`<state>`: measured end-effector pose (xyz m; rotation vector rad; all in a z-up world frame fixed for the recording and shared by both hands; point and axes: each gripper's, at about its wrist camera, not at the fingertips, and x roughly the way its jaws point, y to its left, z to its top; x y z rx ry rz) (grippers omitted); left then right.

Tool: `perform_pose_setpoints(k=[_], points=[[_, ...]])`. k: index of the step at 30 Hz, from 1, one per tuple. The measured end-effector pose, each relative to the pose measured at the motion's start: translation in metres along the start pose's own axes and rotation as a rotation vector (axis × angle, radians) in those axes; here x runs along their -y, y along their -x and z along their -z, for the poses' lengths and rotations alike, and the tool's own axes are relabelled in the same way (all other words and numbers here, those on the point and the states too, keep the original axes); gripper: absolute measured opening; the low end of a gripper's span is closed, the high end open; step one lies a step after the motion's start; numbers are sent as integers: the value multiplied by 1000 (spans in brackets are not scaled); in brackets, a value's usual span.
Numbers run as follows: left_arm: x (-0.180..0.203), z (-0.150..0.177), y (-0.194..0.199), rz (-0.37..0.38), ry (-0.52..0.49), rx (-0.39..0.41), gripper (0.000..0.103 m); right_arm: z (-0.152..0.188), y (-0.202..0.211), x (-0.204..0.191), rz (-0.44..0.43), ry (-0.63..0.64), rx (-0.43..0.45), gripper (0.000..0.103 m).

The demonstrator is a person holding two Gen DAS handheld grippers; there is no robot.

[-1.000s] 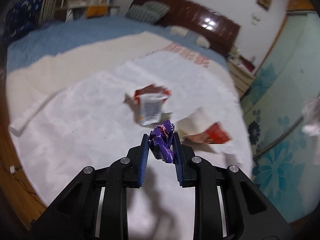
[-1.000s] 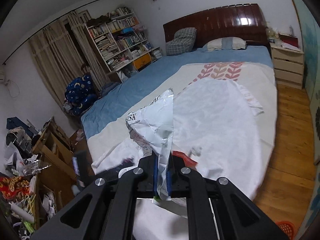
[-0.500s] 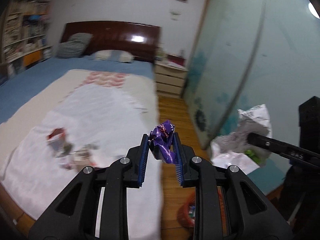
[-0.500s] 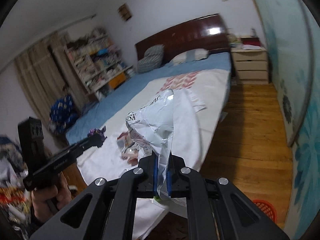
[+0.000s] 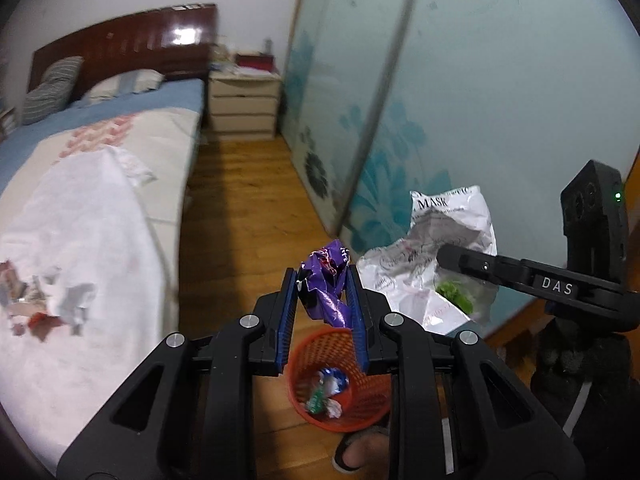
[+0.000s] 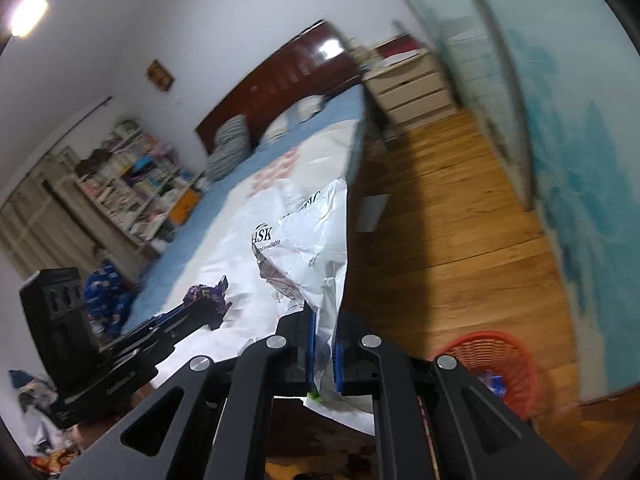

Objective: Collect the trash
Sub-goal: 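Carry wrapper and packet to the red wastebasket and open both grippers over it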

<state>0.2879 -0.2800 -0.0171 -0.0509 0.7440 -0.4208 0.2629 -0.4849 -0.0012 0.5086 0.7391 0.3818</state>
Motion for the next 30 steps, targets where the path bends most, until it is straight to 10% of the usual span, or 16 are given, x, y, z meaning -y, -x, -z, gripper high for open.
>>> perform_pose_setpoints(k=[6,11,19,21,23,30], points=[[39,28,-83,32,-51,-150,26,44,-20,71,135,-55,-22,9],[49,85,-167,38,-83,-347,26,87,-81,161,273,-201,-217,9],[40,130,-212,11,-36,-469,29,103,-128,195,324,-287,-362,11],[41,130,-216,6,-30,-473,54,103,-130,196,338,-282,-366,20],[38,132,-214,1,-8,-468,75,104,-129,197,375,-301,-347,73],[17,120,-189,37,53,-427,76,89,-114,198,361,-370,-270,72]])
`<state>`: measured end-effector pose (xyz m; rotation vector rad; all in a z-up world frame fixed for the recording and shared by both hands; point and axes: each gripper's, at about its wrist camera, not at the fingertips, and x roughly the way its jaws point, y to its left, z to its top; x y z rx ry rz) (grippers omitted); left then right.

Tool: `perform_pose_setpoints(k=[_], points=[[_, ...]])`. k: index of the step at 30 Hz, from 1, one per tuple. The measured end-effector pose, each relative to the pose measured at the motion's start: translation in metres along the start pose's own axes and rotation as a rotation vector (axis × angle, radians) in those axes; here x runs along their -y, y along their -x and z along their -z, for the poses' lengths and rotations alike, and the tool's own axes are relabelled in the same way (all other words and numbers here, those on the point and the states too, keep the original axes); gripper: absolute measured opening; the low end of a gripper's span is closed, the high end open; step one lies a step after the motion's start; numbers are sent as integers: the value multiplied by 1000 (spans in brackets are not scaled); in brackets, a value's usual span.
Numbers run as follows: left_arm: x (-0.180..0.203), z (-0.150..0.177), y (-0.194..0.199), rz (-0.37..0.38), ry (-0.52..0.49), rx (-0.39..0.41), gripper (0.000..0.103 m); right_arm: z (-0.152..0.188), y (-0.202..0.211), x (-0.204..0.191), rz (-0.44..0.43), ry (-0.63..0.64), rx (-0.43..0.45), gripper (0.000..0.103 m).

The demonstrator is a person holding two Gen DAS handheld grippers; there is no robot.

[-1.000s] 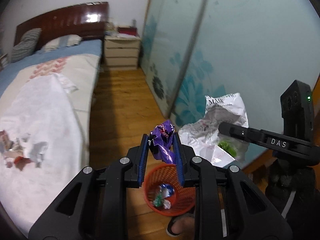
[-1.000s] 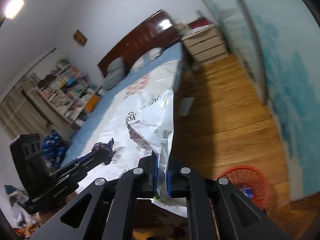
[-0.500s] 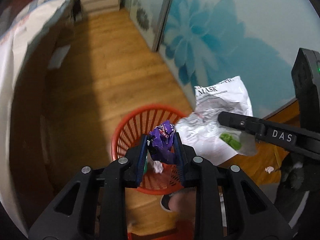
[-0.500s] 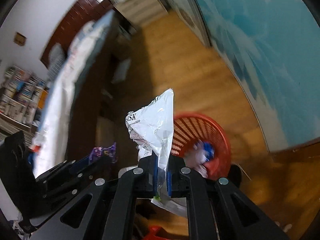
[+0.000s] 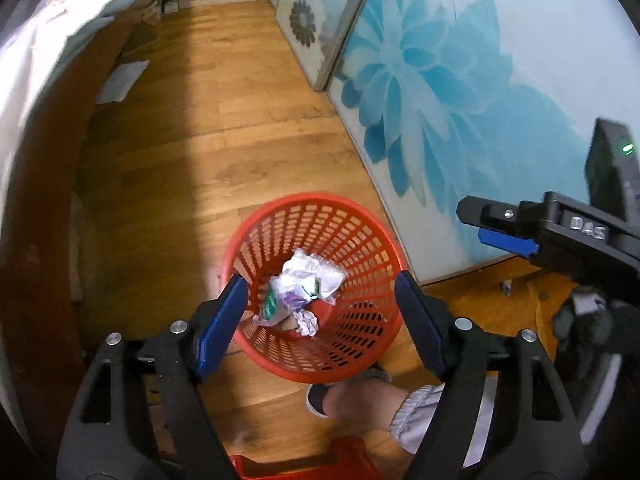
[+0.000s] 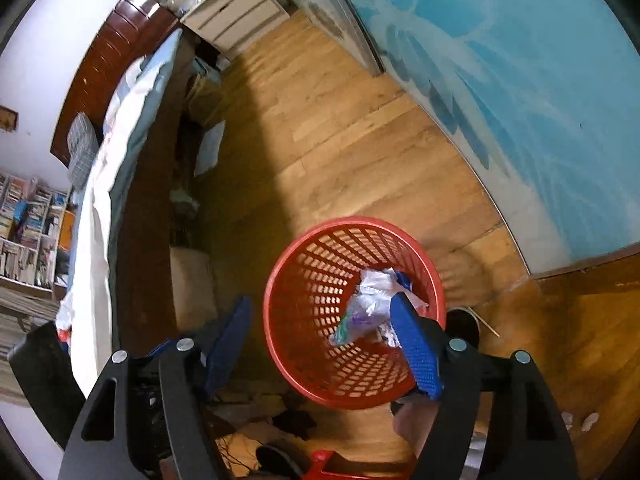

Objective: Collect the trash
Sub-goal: 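Carry wrapper and packet to the red wastebasket and open both grippers over it, then grasp a white tissue with the right gripper while the left gripper approaches a snack packet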

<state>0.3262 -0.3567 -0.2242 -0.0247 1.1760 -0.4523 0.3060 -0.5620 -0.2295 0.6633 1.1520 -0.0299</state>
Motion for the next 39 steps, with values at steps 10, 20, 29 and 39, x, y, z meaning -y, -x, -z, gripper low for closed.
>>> perform_pose_setpoints(k=[10,20,29,39], points=[[-85,25,170,-154,18,269,78,25,-2,-60,-60,159,45,72],[-210,101,283,-417,200,455,81,77,-4,-191,-108,378,86,71],[-258,131,291,-380,352,474,81,118,-22,-392,-250,576,50,73],[-271,142,294,-326,382,492,81,129,-113,-568,-152,727,-42,73]])
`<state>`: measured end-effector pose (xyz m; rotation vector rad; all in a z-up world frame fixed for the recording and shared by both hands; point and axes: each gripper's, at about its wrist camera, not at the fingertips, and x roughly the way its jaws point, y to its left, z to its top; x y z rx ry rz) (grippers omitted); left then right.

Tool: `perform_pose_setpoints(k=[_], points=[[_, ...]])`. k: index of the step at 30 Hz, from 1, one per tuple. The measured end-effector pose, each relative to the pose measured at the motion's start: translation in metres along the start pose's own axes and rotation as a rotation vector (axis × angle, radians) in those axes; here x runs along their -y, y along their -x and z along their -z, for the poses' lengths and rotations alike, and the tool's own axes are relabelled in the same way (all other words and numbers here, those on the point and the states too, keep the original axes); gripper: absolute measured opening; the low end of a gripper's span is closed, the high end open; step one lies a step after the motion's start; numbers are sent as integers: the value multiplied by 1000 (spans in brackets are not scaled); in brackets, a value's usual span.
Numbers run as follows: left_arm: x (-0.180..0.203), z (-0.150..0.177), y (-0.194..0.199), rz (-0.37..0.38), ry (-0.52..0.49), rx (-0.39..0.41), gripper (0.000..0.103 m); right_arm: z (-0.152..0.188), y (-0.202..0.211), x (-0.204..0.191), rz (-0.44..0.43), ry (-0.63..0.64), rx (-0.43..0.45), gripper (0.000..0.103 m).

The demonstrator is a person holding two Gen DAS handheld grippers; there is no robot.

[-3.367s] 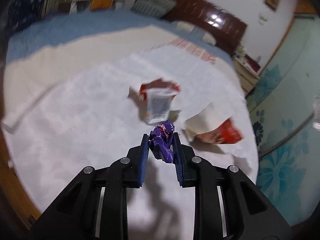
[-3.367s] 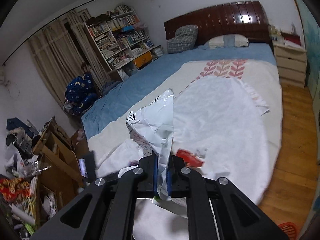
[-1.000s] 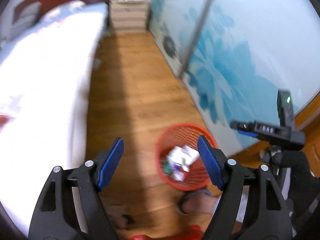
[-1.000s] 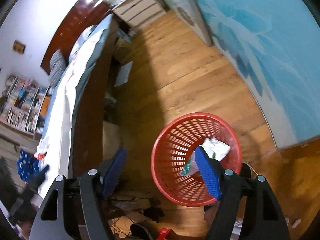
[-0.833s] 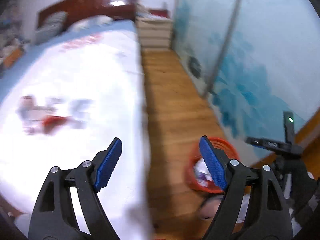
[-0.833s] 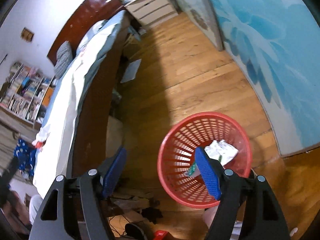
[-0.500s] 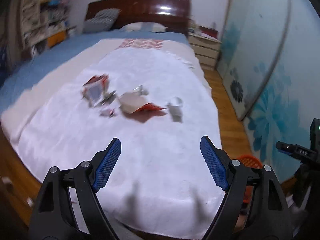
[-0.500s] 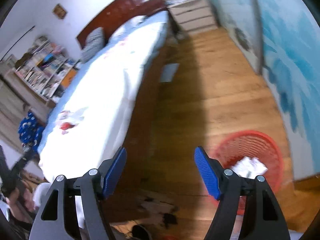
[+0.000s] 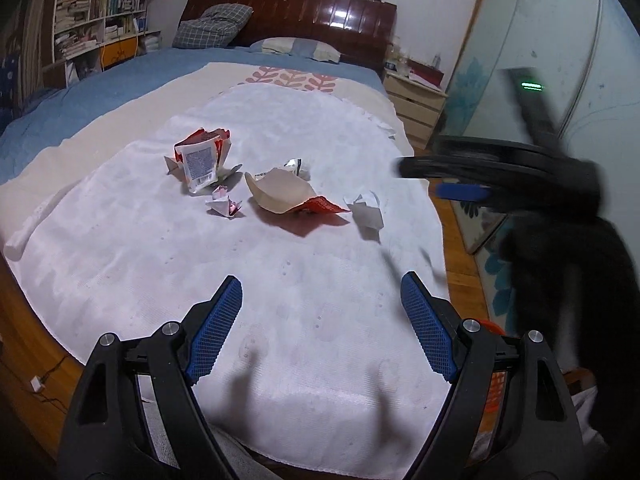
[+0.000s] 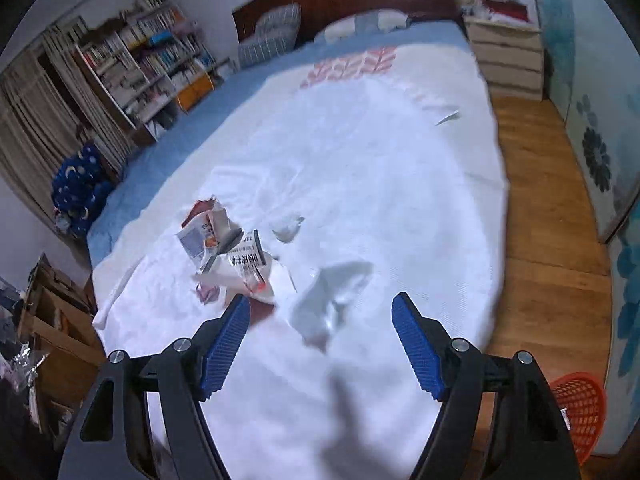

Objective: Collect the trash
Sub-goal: 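Grasp a white tissue with the right gripper while the left gripper approaches a snack packet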

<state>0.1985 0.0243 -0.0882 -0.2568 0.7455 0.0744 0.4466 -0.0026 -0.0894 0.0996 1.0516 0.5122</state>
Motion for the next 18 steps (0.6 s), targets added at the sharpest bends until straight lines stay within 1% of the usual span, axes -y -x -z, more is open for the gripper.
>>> perform_pose_setpoints(k=[2,3,4,5,6,7,8,10,13,16,18], points=[[-1,0,0,6,6,-1,81,-4,-25,-6,25,10,-36,72],[-1,0,-1,7,7,-1,81,-3,-41,-4,39,9,-74,71],[-2,0,-1,7,10,-4,81,-1,-54,-2,42,-12,-113,63],[-3,0,-2,9,13,-6,81,4,-65,7,39,-37,-145,41],[-4,-1,-3,11,15,-8,81,8,-74,13,29,-78,-184,29],[-6,-1,-4,12,21,-12,81,11,-73,17,31,-90,-168,19],[-8,-1,-5,18,32,-16,81,14,-70,21,22,-88,-155,17],[-14,-3,-9,23,60,-25,81,20,-59,27,-38,-116,-126,15],[-21,-10,-15,35,86,-19,81,33,-29,37,-120,-118,-71,15],[-29,-30,-32,16,99,9,84,51,5,46,-156,-113,-25,15],[-35,-42,-49,1,122,14,86,67,25,49,-180,-113,-6,15]])
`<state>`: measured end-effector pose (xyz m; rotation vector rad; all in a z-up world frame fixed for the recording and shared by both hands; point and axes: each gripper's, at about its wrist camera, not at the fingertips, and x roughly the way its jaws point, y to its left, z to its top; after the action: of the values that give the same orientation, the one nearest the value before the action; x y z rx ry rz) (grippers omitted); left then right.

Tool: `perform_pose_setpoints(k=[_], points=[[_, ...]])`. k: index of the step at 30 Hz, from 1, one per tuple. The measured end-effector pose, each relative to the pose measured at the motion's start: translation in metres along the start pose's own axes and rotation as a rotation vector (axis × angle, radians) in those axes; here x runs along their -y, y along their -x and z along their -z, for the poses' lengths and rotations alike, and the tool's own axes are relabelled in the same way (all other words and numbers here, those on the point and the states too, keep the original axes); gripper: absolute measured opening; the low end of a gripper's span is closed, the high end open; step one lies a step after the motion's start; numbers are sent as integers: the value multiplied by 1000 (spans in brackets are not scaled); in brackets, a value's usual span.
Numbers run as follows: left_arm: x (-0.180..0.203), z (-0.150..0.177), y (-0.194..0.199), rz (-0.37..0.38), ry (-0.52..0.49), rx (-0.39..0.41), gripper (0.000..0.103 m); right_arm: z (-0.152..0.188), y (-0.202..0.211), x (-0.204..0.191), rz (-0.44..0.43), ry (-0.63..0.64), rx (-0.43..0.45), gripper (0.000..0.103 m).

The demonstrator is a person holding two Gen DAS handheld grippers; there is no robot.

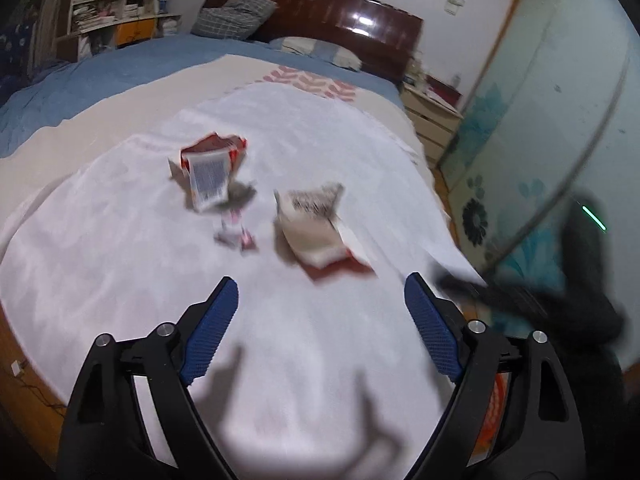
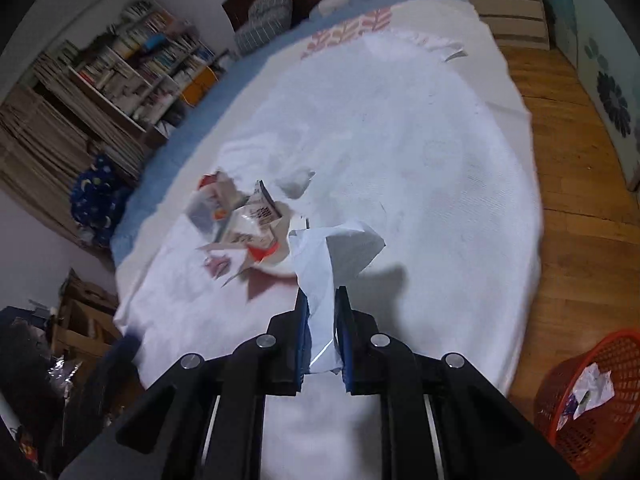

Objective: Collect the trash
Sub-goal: 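Grasp a white tissue with the right gripper while the left gripper approaches a snack packet, then grasp the red-and-white snack packet with the left gripper, carry both items to the basket, open both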

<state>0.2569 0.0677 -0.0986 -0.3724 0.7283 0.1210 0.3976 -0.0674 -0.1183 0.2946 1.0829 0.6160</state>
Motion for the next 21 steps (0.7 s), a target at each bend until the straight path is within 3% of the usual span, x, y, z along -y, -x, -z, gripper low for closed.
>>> perform_pose_setpoints(k=[6,10,11,12,14,21], points=[[-12,-32,-70,5,140,-73,86,46,35,14,-32,-4,-1,15],[-10,-36,-96,-83,128,-88,85,66,54,31,-43,-45,1,15],[-11,-36,-101,-80,128,-96,76,71,60,35,-44,-52,4,15],[-10,-37,-106,-76,118,-111,43,77,62,35,-46,-56,3,15],[-5,-33,-117,-60,84,-170,6,81,66,38,-39,-61,8,15],[25,-22,-94,-14,-30,-110,3,87,81,47,-45,-94,28,15]])
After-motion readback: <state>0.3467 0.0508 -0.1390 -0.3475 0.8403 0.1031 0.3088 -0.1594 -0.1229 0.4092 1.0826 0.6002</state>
